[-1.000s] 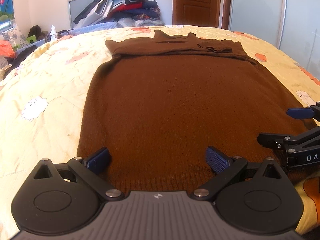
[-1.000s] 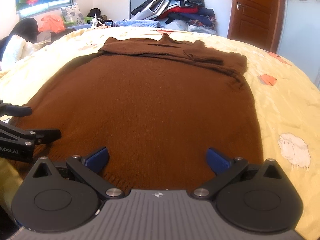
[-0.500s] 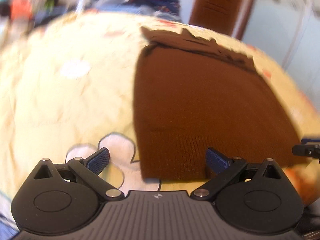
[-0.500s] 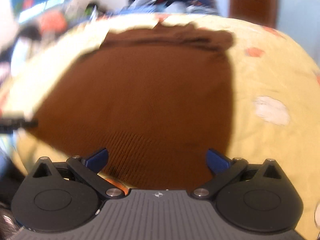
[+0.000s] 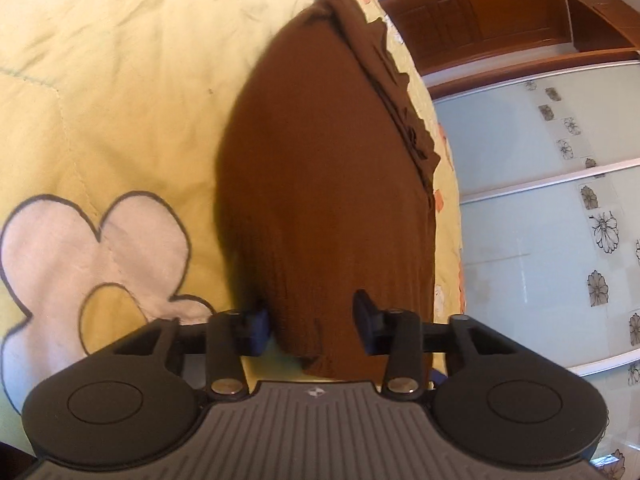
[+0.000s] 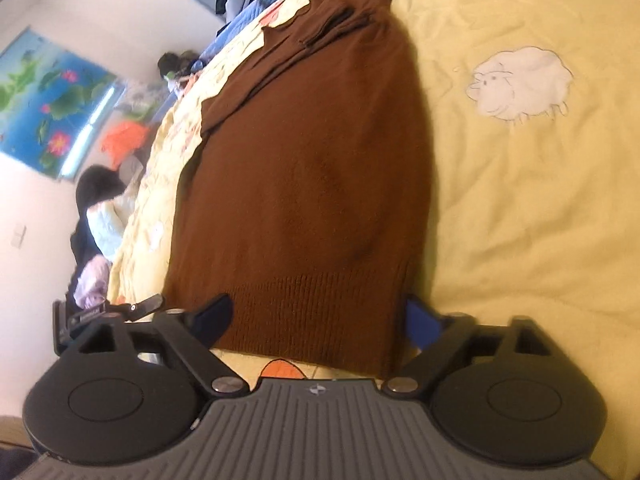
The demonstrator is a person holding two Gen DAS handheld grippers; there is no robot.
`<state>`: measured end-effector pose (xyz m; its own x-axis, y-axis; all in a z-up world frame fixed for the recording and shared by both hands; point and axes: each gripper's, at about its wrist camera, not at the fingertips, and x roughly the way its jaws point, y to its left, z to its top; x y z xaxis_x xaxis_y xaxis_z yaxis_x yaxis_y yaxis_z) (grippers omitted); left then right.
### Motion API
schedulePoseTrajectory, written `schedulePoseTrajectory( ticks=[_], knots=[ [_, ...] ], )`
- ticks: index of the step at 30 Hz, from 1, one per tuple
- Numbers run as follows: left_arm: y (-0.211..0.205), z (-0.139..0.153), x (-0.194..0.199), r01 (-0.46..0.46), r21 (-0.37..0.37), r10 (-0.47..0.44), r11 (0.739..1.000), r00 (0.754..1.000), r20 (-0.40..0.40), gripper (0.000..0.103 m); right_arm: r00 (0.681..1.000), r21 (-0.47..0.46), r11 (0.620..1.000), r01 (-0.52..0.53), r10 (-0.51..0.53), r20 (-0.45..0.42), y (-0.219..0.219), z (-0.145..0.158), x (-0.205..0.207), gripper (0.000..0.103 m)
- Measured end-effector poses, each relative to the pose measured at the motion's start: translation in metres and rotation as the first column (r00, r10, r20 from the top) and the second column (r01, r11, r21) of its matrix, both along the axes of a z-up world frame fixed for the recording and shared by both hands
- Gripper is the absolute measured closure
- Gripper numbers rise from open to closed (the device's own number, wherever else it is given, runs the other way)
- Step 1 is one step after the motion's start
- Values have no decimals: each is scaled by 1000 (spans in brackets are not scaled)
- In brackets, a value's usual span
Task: Fold small clothes
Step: 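Roll both tools sideways and grasp the ribbed sweater hem with both grippers, then lift the held hem with both grippers and fold it over toward the collar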
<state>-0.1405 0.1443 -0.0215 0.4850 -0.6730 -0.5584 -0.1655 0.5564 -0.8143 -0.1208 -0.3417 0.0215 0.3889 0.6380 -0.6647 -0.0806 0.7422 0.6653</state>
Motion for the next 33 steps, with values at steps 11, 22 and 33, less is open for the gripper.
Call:
schedulePoseTrajectory(
  ticks=[11,22,33],
  knots=[
    [10,30,-12,40,277,-60,960,996,62,94,997,-76,996,-41,36,-65,-14,1,-17,97],
    [8,13,14,15,48,-16,999,1000,21,20,994,149,984,97,-87,-73,-36,0,-3,19],
    [-8,42,38,135,174,-147,976,988,57,94,995,208,978,12,9,-103,-29,5,27,91]
  ],
)
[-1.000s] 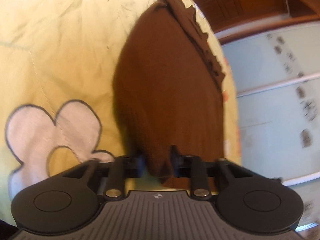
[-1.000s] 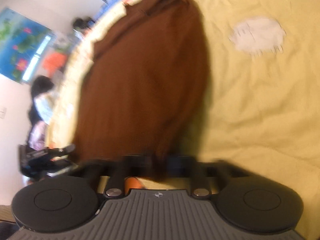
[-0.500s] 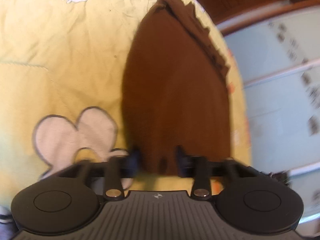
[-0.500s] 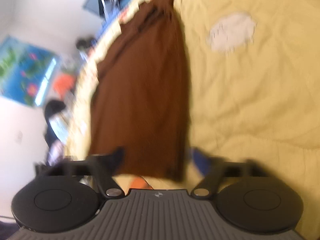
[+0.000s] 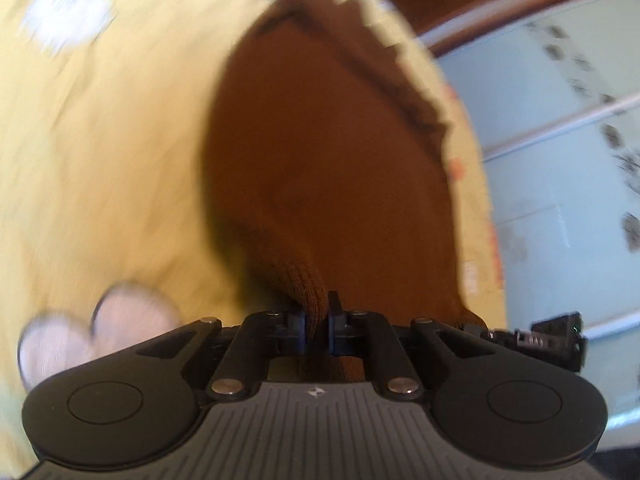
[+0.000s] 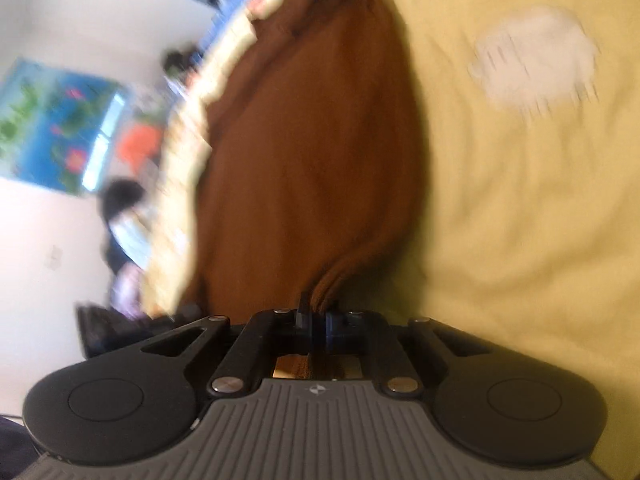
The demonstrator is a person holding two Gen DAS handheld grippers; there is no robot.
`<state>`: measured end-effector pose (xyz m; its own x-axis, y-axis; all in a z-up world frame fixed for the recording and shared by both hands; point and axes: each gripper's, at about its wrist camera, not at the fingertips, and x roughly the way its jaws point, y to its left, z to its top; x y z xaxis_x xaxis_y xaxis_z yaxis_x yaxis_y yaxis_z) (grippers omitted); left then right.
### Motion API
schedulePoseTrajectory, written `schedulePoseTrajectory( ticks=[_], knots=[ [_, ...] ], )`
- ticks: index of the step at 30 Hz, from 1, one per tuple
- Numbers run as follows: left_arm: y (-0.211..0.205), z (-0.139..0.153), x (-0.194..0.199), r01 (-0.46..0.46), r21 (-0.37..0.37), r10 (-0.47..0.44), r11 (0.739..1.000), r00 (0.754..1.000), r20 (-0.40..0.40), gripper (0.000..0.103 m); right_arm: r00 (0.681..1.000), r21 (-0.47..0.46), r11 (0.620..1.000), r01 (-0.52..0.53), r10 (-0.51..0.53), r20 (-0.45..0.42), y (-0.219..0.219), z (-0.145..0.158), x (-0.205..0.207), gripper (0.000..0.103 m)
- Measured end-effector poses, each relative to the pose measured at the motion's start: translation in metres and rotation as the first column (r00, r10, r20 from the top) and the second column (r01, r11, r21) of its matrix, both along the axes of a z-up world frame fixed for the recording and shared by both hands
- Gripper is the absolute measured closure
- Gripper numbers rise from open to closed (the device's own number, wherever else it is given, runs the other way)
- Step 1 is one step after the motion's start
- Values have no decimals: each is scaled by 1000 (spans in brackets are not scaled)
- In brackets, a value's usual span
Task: Fold small clothes
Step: 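Lift the held hem with both grippers and fold it over toward the collar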
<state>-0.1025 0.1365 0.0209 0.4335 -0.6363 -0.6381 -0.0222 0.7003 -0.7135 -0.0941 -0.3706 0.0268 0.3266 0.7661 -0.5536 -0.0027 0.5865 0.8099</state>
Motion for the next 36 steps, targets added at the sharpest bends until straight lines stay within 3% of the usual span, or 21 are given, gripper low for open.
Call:
schedulePoseTrajectory(
  ticks=[4,10,15,17,19,20,21,22,23,25,26,27,28,29,31,34,36],
  knots=[
    [9,46,43,14,-84,2,996,982,186,94,989,86,996,17,-29,143,-9,36,35,91],
    [3,89,179,-19,-65,43,998,922,384,94,939,131,990,60,-101,328,-17,73,164,91],
    [-6,77,292,-152,-13,145,988,913,381,94,936,117,981,156,-185,300,-18,57,284,91],
    [-16,66,331,-198,63,160,978,912,379,93,937,94,973,213,-230,264,-13,40,322,89],
    [-14,49,365,-253,109,212,961,932,295,93,931,47,962,270,-273,240,-7,24,351,77],
    [-13,44,376,-269,110,235,957,938,255,92,931,27,954,299,-298,212,3,13,360,54],
    [-10,40,380,-282,98,255,954,941,225,91,929,7,946,324,-319,186,4,7,366,31],
    [-3,40,374,-299,75,279,951,940,198,90,920,-6,935,353,-346,186,4,6,365,26],
    [4,42,365,-320,47,306,946,933,188,82,905,2,928,372,-363,221,6,6,355,26],
    [16,48,334,-374,28,354,927,896,268,47,882,28,930,366,-356,309,2,15,328,25],
    [21,54,315,-412,60,373,909,870,322,15,876,27,935,354,-341,340,-7,20,314,24],
    [28,59,294,-459,93,395,884,837,378,0,874,14,940,341,-323,364,-11,22,298,22],
    [34,61,274,-496,112,414,861,811,413,0,873,-15,942,336,-305,381,-15,24,281,21],
    [39,62,258,-505,127,415,854,808,419,0,876,-54,941,333,-287,388,-19,23,268,20],
    [51,51,233,-487,134,413,863,832,371,0,894,-148,936,320,-247,374,-27,13,236,19],
    [52,28,190,-486,96,441,868,846,298,0,926,-262,917,300,-214,312,-29,-12,203,18],
    [42,10,178,-465,71,439,882,868,234,0,931,-264,918,296,-215,296,-25,-25,192,17]
  ],
)
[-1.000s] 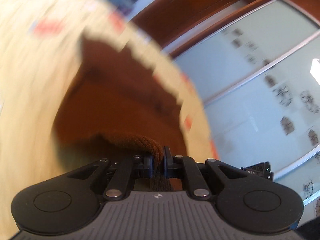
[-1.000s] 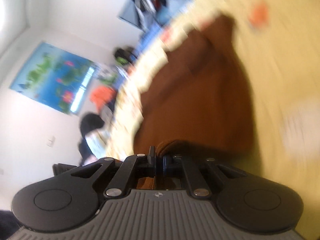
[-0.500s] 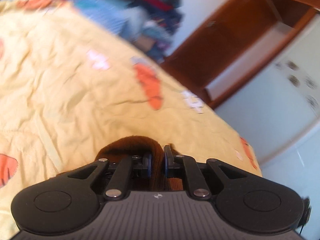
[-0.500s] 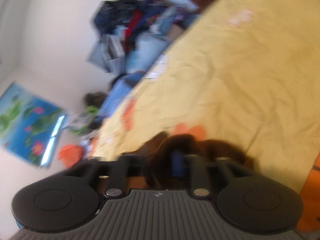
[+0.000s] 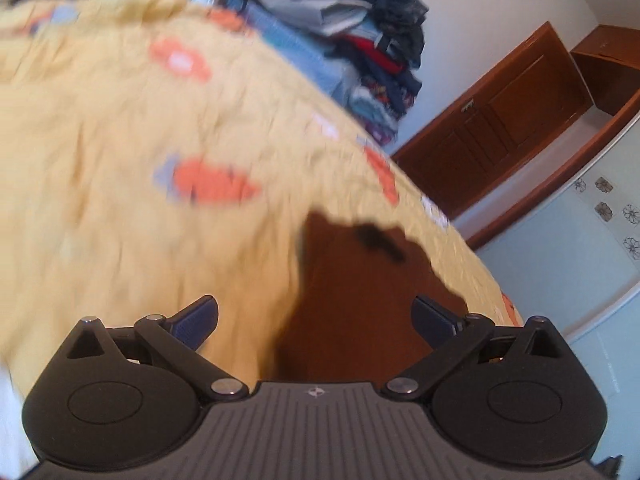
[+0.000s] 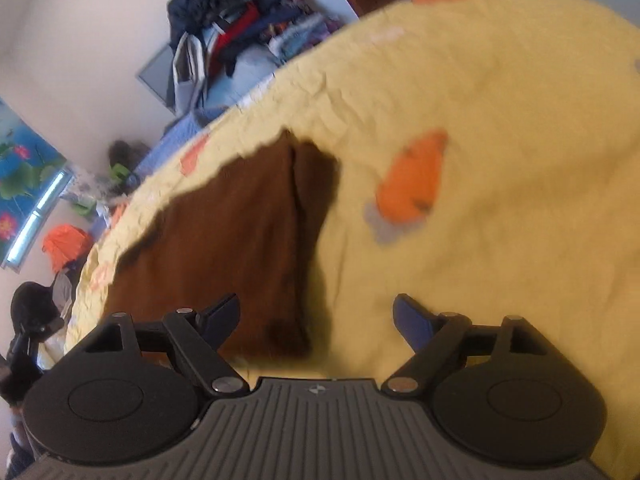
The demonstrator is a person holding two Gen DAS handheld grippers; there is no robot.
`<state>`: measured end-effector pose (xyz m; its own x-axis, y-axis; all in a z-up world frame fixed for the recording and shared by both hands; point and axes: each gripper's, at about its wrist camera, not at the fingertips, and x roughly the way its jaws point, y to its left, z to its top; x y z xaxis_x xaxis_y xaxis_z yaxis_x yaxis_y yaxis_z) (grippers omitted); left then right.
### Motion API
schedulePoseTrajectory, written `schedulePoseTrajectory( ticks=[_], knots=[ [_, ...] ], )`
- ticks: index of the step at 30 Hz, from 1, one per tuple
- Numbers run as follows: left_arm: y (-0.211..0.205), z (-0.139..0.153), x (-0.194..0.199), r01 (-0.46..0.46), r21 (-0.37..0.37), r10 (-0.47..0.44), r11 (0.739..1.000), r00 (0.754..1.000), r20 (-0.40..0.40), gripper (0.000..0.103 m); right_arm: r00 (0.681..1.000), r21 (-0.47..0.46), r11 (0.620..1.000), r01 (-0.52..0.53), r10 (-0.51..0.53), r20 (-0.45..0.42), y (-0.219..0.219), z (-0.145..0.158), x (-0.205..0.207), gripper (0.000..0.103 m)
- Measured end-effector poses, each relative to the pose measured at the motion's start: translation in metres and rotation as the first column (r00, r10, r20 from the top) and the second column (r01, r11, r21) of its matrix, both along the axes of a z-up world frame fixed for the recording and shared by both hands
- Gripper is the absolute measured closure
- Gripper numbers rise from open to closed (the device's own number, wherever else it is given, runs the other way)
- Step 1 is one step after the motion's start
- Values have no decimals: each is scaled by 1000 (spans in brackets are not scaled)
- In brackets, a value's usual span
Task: Fold small clothes
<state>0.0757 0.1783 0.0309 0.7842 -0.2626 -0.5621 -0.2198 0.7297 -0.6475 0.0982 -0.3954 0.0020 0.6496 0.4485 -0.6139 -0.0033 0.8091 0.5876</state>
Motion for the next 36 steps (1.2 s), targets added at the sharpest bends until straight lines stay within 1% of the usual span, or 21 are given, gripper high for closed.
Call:
schedulePoseTrajectory(
  ticks=[2,5,7,8,9,10,12,15,20,22,23,24,25,26,28,29,31,32,33,34,36],
  knots=[
    [-15,-18,-7,19,-39,-21,999,999,-45,0,1000,40,999,-19,20,-7,7,-3,-1,15],
    [-35,-20,-6,2,39,-1,999,1000,-21,0,998,105,993,-56,58,-22,23,-4,14,15],
    [-36,-21,7,-15,54,15,998,1000,-14,11,997,129,989,-67,73,-37,33,-6,31,33],
    [-36,-21,14,-22,78,24,997,999,-28,47,994,130,989,-75,84,-67,38,-10,41,71],
    [-35,-22,22,-16,105,24,994,997,-75,96,990,122,989,-81,94,-108,40,-10,48,84],
    [-31,-27,30,1,69,8,998,993,-118,96,987,135,986,-94,110,-115,42,-14,53,84],
    [-25,-25,30,-5,30,9,1000,992,-128,97,987,128,986,-103,117,-108,42,-11,51,84],
    [-23,-2,9,41,25,-39,999,996,-77,98,988,159,979,-130,141,-60,34,2,30,86],
    [-19,34,-58,150,36,-149,988,988,-26,98,983,185,966,-179,185,-12,9,25,-31,88],
    [-23,27,-79,191,99,-187,977,981,-55,97,982,142,973,-181,188,-32,2,20,-53,88],
    [-25,18,-86,207,145,-197,967,977,-82,94,982,120,977,-176,182,-46,2,14,-60,83],
    [-25,8,-92,216,187,-198,958,974,-108,94,983,117,979,-165,173,-64,1,6,-65,73],
    [-24,2,-96,207,223,-181,952,975,-131,94,985,113,984,-139,149,-88,0,1,-69,70],
    [-21,4,-99,197,242,-168,950,976,-135,91,987,120,986,-119,131,-95,-4,-1,-69,69],
    [-19,24,-101,175,284,-162,943,984,-71,91,995,124,989,-77,85,-57,-12,10,-67,62],
    [-21,41,-100,153,346,-155,926,988,-21,85,998,108,992,-58,60,-16,-15,20,-62,55],
    [-36,67,-86,113,495,-163,862,985,60,51,997,76,995,-60,56,53,-14,39,-43,48],
    [-48,76,-76,98,569,-184,816,978,96,18,995,53,996,-68,64,76,-10,47,-30,45],
    [-62,80,-63,94,641,-222,762,968,122,11,993,30,996,-81,78,93,-4,53,-14,43],
    [-79,79,-48,113,705,-279,700,952,125,11,990,14,995,-101,99,100,4,56,4,40],
    [-112,65,-14,196,794,-386,575,921,53,12,989,-16,993,-116,117,89,19,55,41,40]
  ],
)
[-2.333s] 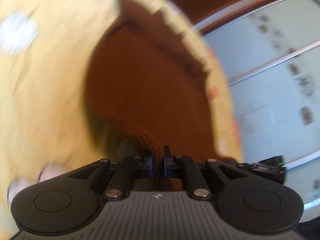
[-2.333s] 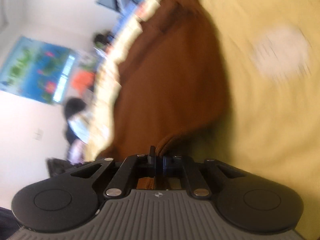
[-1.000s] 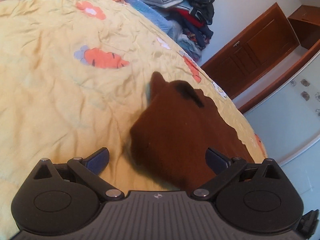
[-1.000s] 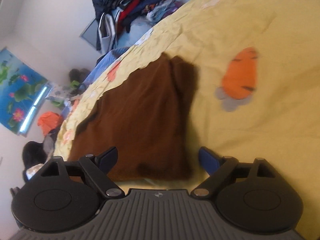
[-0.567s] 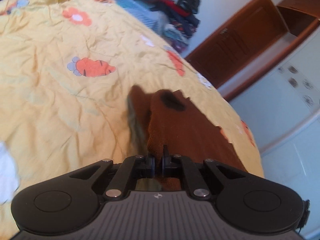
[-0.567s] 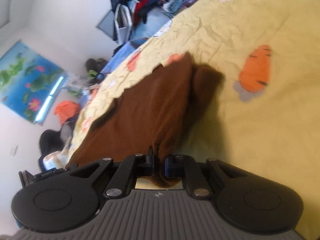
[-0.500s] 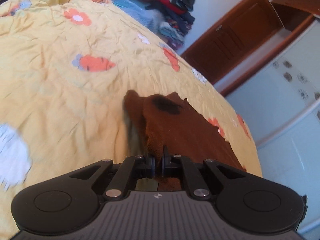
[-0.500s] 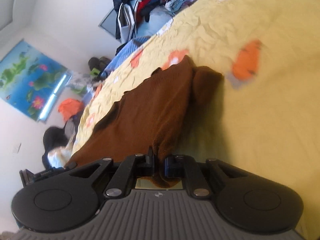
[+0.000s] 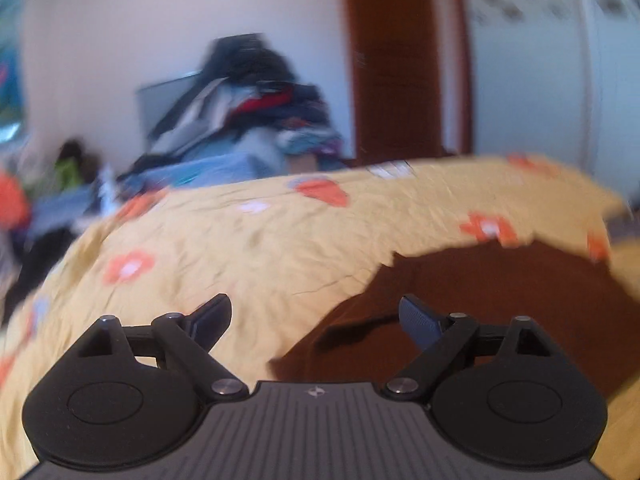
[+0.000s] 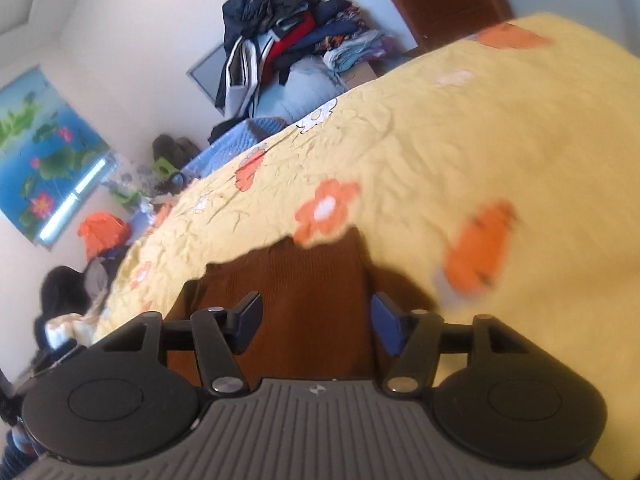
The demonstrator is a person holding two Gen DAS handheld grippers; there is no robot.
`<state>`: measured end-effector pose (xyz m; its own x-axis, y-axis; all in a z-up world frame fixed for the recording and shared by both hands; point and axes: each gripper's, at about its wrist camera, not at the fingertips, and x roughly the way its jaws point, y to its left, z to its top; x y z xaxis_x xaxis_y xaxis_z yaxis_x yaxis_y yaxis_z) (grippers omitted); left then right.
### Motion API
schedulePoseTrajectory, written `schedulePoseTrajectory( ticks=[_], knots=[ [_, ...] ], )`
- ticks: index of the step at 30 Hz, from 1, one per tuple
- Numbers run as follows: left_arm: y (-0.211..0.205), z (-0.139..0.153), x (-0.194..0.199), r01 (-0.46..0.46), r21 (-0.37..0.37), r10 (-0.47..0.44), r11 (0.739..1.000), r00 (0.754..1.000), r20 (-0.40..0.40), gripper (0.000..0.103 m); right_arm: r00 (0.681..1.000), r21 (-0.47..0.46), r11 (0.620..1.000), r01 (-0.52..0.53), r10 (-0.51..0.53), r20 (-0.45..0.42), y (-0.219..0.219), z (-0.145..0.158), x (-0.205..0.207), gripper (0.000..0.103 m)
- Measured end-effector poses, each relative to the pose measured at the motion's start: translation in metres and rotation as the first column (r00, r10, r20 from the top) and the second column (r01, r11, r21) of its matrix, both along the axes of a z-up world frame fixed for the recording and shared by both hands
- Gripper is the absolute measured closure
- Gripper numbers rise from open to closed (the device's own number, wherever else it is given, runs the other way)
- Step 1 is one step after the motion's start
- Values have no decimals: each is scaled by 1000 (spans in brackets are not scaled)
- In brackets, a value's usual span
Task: Fold small clothes
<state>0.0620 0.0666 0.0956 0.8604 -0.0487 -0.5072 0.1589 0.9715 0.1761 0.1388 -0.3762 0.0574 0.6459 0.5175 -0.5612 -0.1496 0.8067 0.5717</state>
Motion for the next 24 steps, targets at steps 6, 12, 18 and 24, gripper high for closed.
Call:
schedulePoseTrajectory(
  ticks=[6,12,18,24],
  knots=[
    [-52,-58,84,142,189,-104,972,974,-199,56,995,-186,981,-58,41,-93,51,-26,82,40],
    [-34,-55,110,49,73,-37,996,988,-151,99,991,-217,968,-129,117,-68,68,-39,90,85],
    [-8,-75,140,-82,43,89,996,975,-204,99,1000,-161,987,-9,4,-27,43,-43,97,86],
    [-7,-62,108,-116,54,124,992,977,-172,68,999,-121,992,37,-40,-27,45,-38,78,40]
  ],
)
